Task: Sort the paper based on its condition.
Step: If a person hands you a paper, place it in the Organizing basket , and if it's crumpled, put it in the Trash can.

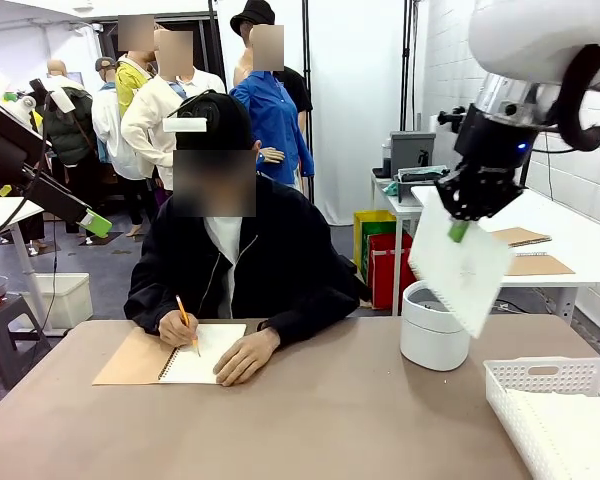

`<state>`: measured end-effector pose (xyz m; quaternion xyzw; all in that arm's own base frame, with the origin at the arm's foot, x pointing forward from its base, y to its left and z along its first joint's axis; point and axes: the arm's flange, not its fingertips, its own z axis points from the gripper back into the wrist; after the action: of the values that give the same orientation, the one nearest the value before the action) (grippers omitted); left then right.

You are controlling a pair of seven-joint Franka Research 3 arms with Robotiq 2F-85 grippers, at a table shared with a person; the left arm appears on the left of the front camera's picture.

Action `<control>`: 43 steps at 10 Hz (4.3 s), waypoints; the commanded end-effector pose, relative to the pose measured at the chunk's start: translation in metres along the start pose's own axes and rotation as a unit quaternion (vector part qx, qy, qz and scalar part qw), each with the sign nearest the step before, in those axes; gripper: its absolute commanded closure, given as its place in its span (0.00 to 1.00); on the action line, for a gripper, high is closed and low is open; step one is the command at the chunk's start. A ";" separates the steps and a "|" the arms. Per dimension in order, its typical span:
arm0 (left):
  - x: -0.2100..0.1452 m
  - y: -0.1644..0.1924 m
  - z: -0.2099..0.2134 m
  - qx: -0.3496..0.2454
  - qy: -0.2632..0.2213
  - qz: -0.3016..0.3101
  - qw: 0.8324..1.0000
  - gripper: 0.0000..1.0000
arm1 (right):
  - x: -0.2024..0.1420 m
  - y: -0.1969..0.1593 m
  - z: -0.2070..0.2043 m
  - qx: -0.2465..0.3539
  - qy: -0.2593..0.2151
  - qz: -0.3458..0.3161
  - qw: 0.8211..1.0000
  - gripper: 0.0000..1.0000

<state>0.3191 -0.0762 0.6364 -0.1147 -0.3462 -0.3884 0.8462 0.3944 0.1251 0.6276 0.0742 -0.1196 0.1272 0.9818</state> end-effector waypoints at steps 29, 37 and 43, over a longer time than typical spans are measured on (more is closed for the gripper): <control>0.001 -0.001 0.001 -0.001 0.001 0.006 1.000 0.00 | -0.132 -0.154 -0.141 0.078 0.051 -0.122 0.988 1.00; 0.001 -0.001 0.001 -0.001 0.001 0.006 1.000 0.00 | -0.113 -0.171 -0.172 0.056 0.071 -0.140 0.986 1.00; 0.001 -0.001 0.001 -0.001 0.001 0.006 1.000 0.00 | -0.112 -0.189 -0.156 -0.026 0.092 -0.156 0.983 0.00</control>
<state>0.3191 -0.0761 0.6364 -0.1147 -0.3463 -0.3883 0.8462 0.3742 -0.0544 0.4193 0.0772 -0.0243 -0.0127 0.9966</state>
